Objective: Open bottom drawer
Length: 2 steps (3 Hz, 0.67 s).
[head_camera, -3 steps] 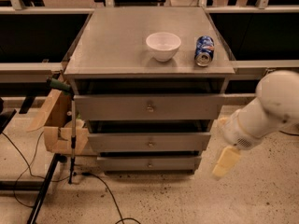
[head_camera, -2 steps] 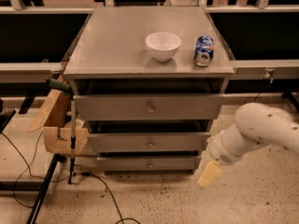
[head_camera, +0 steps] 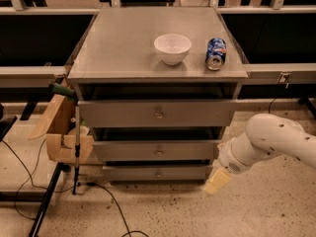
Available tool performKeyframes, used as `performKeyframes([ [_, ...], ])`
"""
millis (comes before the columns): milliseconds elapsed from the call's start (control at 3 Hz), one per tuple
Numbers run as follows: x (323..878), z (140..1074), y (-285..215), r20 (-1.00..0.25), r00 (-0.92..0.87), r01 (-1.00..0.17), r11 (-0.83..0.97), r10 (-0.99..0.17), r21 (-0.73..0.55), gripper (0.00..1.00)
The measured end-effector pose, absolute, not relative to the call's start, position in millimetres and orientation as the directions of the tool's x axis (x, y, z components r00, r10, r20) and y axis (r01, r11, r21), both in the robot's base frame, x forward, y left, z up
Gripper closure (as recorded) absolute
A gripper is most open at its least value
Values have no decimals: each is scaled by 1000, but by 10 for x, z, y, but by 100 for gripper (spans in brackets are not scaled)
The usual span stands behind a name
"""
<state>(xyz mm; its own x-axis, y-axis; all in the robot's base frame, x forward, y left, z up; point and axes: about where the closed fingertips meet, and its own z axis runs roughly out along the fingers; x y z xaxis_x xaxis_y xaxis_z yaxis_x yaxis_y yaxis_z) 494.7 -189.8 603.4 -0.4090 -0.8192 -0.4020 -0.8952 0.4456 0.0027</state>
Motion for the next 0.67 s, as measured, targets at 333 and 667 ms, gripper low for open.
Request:
performKeyframes([
  [333, 4988, 5999, -1844, -432, -368, -909, 417, -823, -20, 0],
  [667, 5248, 5708, -1686, -475, -312, -928, 372, -823, -36, 0],
])
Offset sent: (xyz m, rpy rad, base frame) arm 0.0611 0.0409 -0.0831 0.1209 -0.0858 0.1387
